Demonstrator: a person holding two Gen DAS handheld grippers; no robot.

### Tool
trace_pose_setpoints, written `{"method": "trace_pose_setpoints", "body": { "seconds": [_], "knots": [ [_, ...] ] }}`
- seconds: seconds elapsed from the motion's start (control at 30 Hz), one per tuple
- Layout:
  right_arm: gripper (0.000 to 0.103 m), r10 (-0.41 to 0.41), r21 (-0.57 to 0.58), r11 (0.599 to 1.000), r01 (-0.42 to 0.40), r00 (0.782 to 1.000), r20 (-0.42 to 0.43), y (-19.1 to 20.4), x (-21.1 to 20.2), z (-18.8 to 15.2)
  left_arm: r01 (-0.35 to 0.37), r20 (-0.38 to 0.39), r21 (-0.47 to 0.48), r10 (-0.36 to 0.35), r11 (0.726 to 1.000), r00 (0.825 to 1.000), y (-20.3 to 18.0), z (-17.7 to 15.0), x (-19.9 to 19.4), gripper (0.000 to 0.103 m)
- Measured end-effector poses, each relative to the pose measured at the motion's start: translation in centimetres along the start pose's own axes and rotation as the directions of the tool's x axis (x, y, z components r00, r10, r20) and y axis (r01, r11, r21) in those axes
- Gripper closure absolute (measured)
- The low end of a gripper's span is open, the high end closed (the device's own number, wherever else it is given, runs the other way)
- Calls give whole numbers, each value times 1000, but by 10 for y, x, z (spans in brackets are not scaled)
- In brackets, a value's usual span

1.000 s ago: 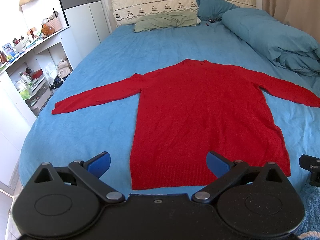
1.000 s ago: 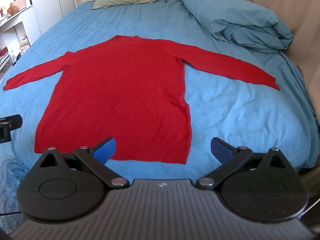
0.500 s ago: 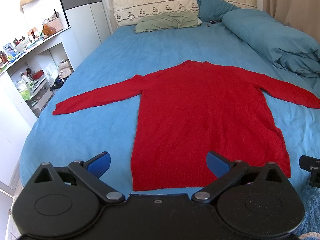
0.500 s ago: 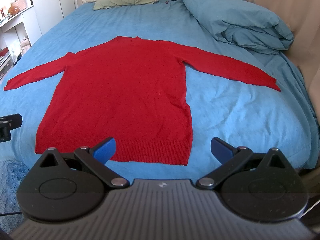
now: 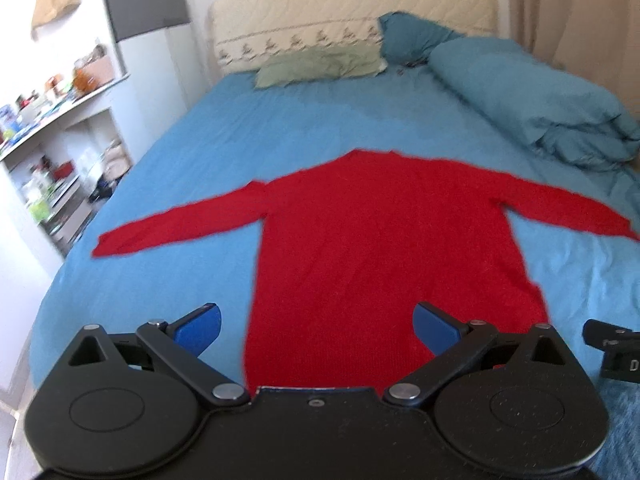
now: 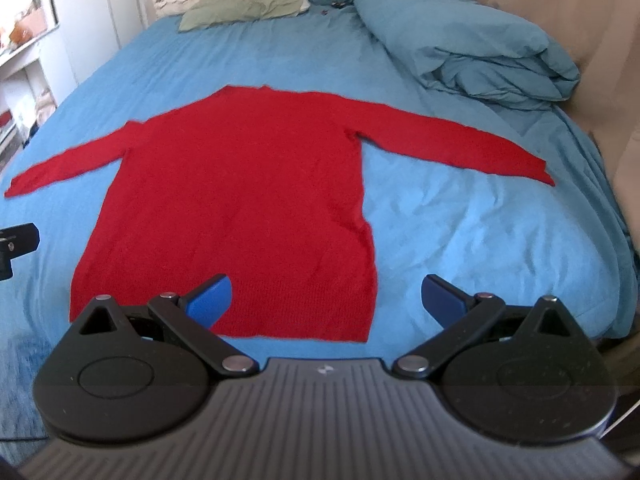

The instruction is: Fold small clothes

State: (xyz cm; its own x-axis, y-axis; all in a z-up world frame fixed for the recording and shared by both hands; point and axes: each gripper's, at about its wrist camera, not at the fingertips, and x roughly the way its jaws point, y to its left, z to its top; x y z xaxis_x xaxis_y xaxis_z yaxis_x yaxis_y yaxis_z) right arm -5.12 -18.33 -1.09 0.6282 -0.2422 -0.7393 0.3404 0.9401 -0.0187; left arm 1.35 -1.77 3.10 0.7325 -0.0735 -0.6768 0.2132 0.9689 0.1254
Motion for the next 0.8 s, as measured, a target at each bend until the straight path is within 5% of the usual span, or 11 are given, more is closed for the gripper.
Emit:
{"method": "trace_pose_setpoints", "body": {
  "seconds": [0.27,0.37,0.63,0.8],
  "knots": [
    [0,-93,102,991,85,993,69,-56,31,57,149,98,40,-152,988,984,-51,73,45,0],
    [0,-144,153,980,128,985,94,-91,58,81,204,67,40,-206,978,976,-76,100,86,0],
    [0,-273,288,930,228,954,124,-187,172,123,276,102,96,-285,956,953,-153,146,194,0],
    [0,-319,432,870,237,939,128,-239,240,120,353,18,78,-355,932,935,-197,163,276,0]
  ]
}}
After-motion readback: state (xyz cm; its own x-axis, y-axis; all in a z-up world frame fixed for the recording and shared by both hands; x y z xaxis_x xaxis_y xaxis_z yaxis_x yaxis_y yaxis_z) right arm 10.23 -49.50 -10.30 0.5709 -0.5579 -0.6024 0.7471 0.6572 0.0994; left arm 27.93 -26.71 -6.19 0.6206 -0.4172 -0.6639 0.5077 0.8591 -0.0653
